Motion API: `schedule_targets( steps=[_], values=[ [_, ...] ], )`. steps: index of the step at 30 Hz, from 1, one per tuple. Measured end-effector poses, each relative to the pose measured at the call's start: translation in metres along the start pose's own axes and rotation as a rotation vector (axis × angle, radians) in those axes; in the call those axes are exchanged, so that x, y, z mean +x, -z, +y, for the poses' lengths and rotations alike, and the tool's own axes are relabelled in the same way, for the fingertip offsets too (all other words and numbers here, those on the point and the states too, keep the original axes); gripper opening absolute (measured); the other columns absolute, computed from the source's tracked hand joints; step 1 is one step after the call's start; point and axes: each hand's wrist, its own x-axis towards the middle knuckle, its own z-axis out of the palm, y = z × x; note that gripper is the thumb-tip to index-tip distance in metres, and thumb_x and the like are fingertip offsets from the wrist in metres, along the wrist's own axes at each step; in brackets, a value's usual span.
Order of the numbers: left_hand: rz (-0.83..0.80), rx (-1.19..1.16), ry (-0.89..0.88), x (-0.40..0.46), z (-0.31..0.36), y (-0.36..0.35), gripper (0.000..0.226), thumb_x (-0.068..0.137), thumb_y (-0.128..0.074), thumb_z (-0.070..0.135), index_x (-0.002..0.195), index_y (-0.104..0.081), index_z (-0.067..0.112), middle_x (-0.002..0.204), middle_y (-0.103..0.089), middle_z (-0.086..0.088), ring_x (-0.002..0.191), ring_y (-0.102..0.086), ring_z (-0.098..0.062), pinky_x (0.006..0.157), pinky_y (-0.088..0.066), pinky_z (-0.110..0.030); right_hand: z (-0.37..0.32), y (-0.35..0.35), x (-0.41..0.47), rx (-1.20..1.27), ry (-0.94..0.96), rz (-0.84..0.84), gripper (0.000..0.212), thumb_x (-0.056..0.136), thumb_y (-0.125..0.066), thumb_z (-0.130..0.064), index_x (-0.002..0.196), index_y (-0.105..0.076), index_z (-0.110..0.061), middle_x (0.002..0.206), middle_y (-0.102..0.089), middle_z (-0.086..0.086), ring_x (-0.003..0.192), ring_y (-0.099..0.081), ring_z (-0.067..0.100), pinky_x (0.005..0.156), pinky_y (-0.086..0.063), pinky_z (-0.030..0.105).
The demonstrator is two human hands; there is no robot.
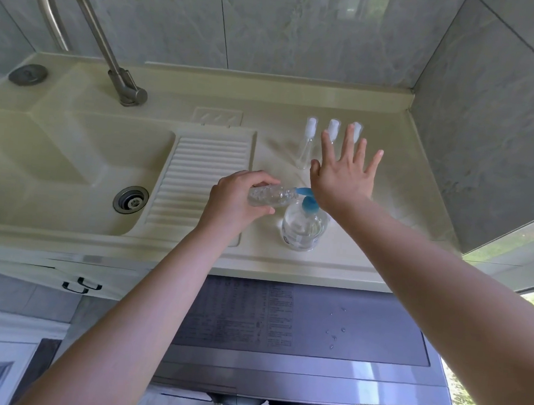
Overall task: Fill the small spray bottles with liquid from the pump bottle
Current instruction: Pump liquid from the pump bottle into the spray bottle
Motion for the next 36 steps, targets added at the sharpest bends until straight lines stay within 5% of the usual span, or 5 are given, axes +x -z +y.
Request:
schedule_targets(
  steps=[7, 15, 22, 36],
  values=[
    [-0.004, 0.003, -0.005, 0.000, 0.000, 0.000, 0.048, 0.066, -0.088, 0.018, 0.107, -0.071, 0.036, 0.104, -0.069, 0.011, 0.100, -0.062, -0.008, 0.095, -0.050, -0.037, 0.002, 0.005, 0.001, -0.110, 0.037, 0.056, 0.064, 0.104, -0.018, -0.051, 0.158, 0.005, -0.027, 0.165, 0.017, 0.013, 0.152, 0.004, 0.039, 0.117, 0.005, 0.066],
    [-0.005, 0.000, 0.003, 0.001, 0.002, -0.003, 0.049, 0.066, -0.088, 0.019, 0.108, -0.071, 0.036, 0.102, -0.068, 0.016, 0.098, -0.061, -0.003, 0.094, -0.049, -0.030, -0.003, 0.004, 0.000, -0.100, 0.037, 0.028, 0.058, 0.104, -0.022, -0.042, 0.158, -0.004, -0.027, 0.165, 0.013, 0.013, 0.152, 0.005, 0.040, 0.117, 0.006, 0.066],
    [0.007, -0.022, 0.000, 0.003, 0.003, -0.004, 0.049, 0.065, -0.088, 0.017, 0.107, -0.072, 0.035, 0.101, -0.067, 0.017, 0.095, -0.060, 0.000, 0.094, -0.050, -0.028, -0.010, 0.008, -0.002, -0.113, 0.061, 0.036, 0.069, 0.096, -0.032, -0.014, 0.158, -0.005, -0.026, 0.165, 0.013, 0.013, 0.151, 0.008, 0.040, 0.116, 0.006, 0.067],
    [-0.005, -0.018, 0.015, 0.000, 0.003, -0.004, 0.047, 0.066, -0.088, 0.018, 0.106, -0.071, 0.036, 0.100, -0.067, 0.016, 0.096, -0.059, -0.002, 0.094, -0.050, -0.032, -0.009, 0.003, 0.000, -0.101, 0.045, 0.014, 0.071, 0.094, -0.033, -0.013, 0.157, -0.006, -0.029, 0.165, 0.014, 0.012, 0.151, 0.007, 0.041, 0.116, 0.006, 0.067]
  ],
)
